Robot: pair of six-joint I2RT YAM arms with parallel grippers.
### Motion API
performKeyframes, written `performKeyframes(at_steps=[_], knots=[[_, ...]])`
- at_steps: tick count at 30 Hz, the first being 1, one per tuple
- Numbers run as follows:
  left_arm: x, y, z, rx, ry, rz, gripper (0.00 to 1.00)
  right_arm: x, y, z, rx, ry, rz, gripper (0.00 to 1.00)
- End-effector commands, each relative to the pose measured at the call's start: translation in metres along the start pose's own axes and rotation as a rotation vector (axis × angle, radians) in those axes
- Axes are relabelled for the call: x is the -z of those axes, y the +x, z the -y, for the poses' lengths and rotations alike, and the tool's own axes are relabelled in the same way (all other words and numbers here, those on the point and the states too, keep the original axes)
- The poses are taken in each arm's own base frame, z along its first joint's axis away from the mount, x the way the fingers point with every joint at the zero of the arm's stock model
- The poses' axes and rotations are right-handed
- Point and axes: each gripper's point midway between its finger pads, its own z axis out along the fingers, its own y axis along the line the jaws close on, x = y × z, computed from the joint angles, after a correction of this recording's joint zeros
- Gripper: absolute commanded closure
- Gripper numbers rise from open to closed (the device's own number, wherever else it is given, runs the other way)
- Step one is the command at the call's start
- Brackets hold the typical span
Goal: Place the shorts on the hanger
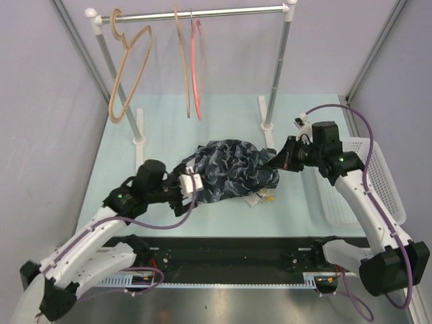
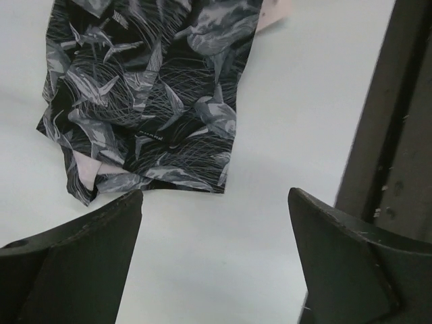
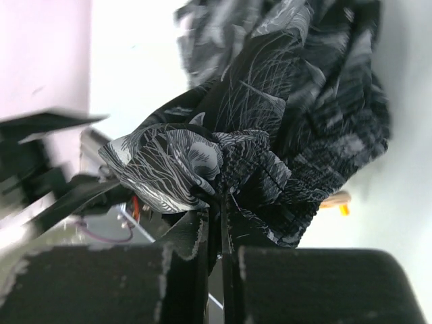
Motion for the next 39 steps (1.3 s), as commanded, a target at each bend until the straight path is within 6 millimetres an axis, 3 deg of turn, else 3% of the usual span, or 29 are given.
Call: performKeyframes(at_steps=[1,7,12,16,19,22,23,24,25,26,27,28,31,32,35,36,37,39], knots=[[-0.043,-0.001,-0.033,-0.227,-0.122,-0.044,0.05,0.029,0.001,-0.054,0.156,-0.216,0.031,1.0],[-0.092,0.023,-0.038,-0.258,-0.065,-0.127,0.06,0.042,0.011,-0.065,0.179,-0.219,0.049,1.0],[-0.123,0.039,-0.021,-0.214,0.042,-0.16,0.07,0.046,0.011,-0.067,0.114,-0.207,0.06,1.0],[-0.133,0.06,0.002,-0.228,0.14,-0.224,0.09,0.052,0.009,-0.078,0.079,-0.243,0.074,1.0],[-0.134,0.079,0.016,-0.244,0.194,-0.296,0.19,0.053,0.011,-0.084,0.081,-0.262,0.071,1.0],[-0.129,0.088,0.016,-0.238,0.192,-0.347,0.41,0.052,0.013,-0.078,0.09,-0.235,0.067,1.0],[-0.124,0.091,0.019,-0.232,0.206,-0.368,0.6,0.051,0.016,-0.072,0.09,-0.212,0.058,1.0],[-0.119,0.093,0.022,-0.231,0.218,-0.379,0.69,0.05,0.016,-0.068,0.091,-0.194,0.059,1.0],[-0.113,0.086,0.021,-0.234,0.208,-0.364,0.77,0.048,0.015,-0.062,0.088,-0.161,0.068,1.0],[-0.106,0.085,0.027,-0.22,0.239,-0.366,0.92,0.047,0.017,-0.056,0.082,-0.136,0.063,1.0],[-0.101,0.076,0.03,-0.199,0.24,-0.34,0.96,0.046,0.017,-0.049,0.076,-0.103,0.071,1.0],[-0.095,0.052,0.026,-0.196,0.22,-0.27,1.0,0.044,0.018,-0.043,0.076,-0.081,0.072,1.0],[-0.086,-0.001,0.027,-0.132,0.212,-0.119,1.0,0.041,0.025,-0.022,0.074,-0.002,0.059,1.0],[-0.084,-0.032,0.017,-0.107,0.179,-0.056,1.0,0.04,0.027,-0.015,0.07,0.02,0.049,1.0],[-0.095,-0.093,-0.014,-0.073,0.099,0.036,1.0,0.036,0.033,0.004,0.071,0.069,0.026,1.0],[-0.101,-0.098,-0.017,-0.067,0.111,0.022,1.0,0.036,0.029,0.011,0.058,0.086,0.029,1.0],[-0.098,-0.125,-0.024,-0.088,0.121,0.057,0.97,0.036,0.028,0.015,0.051,0.091,0.028,1.0],[-0.114,-0.114,-0.017,-0.107,0.19,-0.013,0.82,0.039,0.023,0.023,0.022,0.103,0.04,1.0]])
